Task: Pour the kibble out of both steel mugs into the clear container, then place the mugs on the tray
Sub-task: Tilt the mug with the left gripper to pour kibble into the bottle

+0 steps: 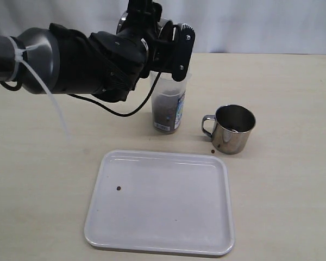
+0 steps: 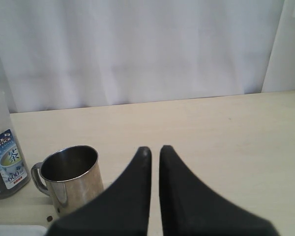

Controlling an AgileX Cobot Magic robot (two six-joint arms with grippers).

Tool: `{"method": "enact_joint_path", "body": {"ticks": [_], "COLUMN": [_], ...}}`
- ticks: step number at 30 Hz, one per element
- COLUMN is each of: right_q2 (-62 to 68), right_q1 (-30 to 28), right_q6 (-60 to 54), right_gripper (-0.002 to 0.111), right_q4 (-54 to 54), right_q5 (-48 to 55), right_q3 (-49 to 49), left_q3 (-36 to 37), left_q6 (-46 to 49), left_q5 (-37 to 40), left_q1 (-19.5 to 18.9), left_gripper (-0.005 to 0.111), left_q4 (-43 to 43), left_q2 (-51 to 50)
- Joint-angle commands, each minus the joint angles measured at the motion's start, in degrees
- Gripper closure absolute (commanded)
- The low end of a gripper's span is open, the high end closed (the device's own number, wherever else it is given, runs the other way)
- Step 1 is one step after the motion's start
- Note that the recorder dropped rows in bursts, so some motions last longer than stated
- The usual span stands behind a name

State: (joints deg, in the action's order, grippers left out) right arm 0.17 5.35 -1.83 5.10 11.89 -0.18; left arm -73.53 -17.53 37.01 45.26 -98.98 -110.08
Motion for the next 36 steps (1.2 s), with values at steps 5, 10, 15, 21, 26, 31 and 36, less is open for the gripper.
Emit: {"method": "enact_joint_path", "body": {"ticks": [5,10,15,21,26,31,36], "right_q2": [-0.2,-0.2,-0.2,-0.2,-0.2,-0.2,-0.2], "right_q1": [0.2,0.2,0.2,0.2,0.2,0.2,0.2], "right_q6": [-0.3,-0.3,-0.3,-0.3,-0.3,-0.3,-0.3], "right_gripper": [0.104,0.104,0.104,0.104,0.104,0.104,0.104], "right_q4": [0.3,0.3,0.3,0.3,0.3,0.3,0.3], "right_q5": [0.2,0.2,0.2,0.2,0.2,0.2,0.2], "right_q3": [0.2,0.2,0.2,0.2,0.2,0.2,0.2], "left_q3": [-0.6,-0.6,-0.6,-0.6,-0.6,-0.6,-0.6], "left_q6": [2.7,2.7,3.0,6.1,8.3,8.8,11.5], "left_q5": [3.0,3.1,3.2,2.9,3.0,2.8,1.8], "left_q1": [0.8,1.4,1.4,1.4,1.4,1.4,1.4], "left_gripper": [0.107,0.107,0.107,0.107,0.107,0.107,0.107], "left_q4": [-1.0,-1.0,-1.0,-1.0,-1.0,-1.0,-1.0], "left_q2": [0.2,0.2,0.2,0.2,0.2,0.2,0.2]}}
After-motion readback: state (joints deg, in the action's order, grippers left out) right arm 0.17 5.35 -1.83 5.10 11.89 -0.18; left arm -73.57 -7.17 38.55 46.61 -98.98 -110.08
